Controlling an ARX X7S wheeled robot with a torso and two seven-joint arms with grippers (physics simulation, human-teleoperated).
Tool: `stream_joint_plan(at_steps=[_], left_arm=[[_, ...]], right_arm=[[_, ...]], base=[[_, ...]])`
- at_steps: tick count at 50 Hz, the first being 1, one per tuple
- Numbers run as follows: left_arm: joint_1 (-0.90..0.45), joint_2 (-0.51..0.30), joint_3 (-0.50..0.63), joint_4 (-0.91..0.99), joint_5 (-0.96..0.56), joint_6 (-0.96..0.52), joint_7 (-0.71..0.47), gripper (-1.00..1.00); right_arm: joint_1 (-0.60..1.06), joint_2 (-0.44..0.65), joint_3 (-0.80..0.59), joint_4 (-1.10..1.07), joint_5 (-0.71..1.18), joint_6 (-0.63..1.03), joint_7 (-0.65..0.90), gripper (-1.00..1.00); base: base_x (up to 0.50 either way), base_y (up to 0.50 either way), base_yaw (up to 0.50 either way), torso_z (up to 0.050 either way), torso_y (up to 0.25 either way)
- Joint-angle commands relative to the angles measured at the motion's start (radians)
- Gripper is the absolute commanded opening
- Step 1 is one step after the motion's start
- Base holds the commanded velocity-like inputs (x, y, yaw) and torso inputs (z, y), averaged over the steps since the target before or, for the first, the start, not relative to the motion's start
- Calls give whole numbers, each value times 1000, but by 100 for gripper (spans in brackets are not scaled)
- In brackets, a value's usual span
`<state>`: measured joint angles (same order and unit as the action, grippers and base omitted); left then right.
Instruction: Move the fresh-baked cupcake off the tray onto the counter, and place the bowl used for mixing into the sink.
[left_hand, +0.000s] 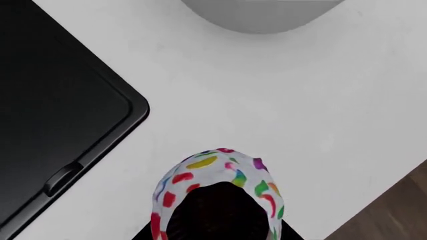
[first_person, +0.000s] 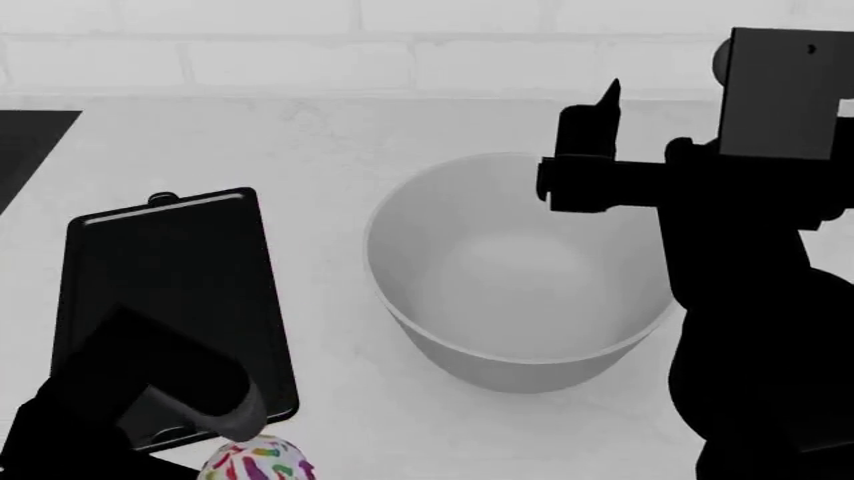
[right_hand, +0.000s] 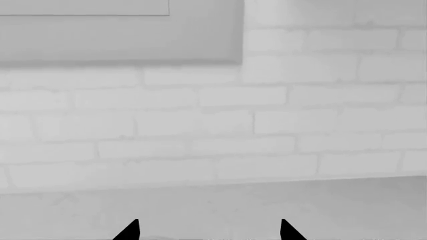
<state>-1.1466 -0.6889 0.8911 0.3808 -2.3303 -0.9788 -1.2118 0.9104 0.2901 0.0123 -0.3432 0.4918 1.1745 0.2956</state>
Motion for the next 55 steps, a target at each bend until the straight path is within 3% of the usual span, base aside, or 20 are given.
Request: stream_joint_plan(at_steps=[1, 15, 28, 29, 37, 55], left_arm=[[45, 7, 35, -36, 56, -1, 16, -100], [109, 18, 71, -53, 118, 2, 34, -100], [92, 17, 91, -72, 63, 13, 7, -100], [92, 18, 94, -70, 57, 11, 8, 100], [36, 10, 74, -15, 81, -17, 0, 100], [-336, -15, -60, 72, -187, 46, -106, 100]], right_arm=[[-5, 2, 4, -1, 5, -2, 5, 100], [-15, 6, 16, -25, 20, 5, 11, 100], [-23, 8, 25, -29, 27, 1, 15, 100], [-22, 9, 25, -32, 28, 3, 16, 100], [-18, 9, 22, -33, 32, 6, 20, 100], [-12, 10, 27, -44, 48, 13, 25, 100]], base=[[0, 0, 0, 0, 0], [2, 0, -1, 0, 0], [4, -2, -3, 0, 0], [0, -3, -3, 0, 0], [0, 0, 0, 0, 0], [0, 0, 0, 0, 0]])
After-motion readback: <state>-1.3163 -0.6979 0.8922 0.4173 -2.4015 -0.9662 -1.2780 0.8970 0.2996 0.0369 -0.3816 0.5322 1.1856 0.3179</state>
